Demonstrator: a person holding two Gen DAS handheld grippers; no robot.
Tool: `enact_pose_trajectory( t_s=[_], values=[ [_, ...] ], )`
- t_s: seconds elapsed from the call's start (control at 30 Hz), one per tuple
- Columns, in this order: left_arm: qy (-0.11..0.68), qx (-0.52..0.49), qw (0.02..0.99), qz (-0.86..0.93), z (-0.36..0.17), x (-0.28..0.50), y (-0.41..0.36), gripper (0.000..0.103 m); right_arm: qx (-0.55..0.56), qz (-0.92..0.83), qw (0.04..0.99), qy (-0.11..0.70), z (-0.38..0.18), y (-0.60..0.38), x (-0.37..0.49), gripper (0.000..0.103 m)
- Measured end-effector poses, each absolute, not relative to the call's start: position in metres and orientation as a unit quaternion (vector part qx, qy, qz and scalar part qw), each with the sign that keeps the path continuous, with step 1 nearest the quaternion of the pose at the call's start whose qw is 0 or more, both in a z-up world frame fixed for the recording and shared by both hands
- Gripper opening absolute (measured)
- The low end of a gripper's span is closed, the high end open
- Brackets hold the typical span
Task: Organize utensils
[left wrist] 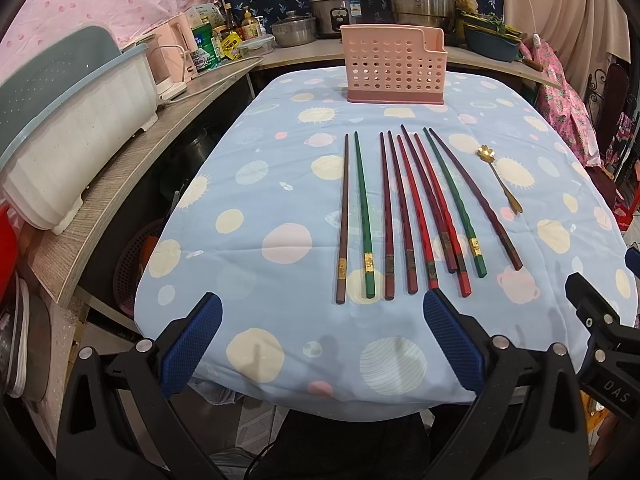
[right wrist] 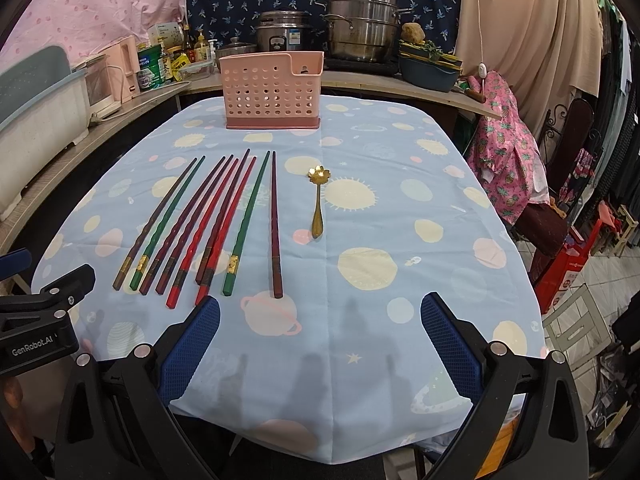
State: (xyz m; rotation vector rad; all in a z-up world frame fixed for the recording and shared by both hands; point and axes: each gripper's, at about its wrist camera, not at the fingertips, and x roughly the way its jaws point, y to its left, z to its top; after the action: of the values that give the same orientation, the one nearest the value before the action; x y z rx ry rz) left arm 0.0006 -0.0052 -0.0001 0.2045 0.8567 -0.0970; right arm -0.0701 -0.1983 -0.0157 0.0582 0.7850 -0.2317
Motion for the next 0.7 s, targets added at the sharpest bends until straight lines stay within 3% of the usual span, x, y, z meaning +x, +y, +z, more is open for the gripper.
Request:
enact_pose_trajectory(
  t_s=[0.7],
  values=[
    [0.416,0.099,0.903,-0.048,-0.0036,-0.0012,-0.0076,0.096,0.024,-0.107,0.918,0.380,-0.0133,-0.1953,-0.0692,0.096]
  ],
)
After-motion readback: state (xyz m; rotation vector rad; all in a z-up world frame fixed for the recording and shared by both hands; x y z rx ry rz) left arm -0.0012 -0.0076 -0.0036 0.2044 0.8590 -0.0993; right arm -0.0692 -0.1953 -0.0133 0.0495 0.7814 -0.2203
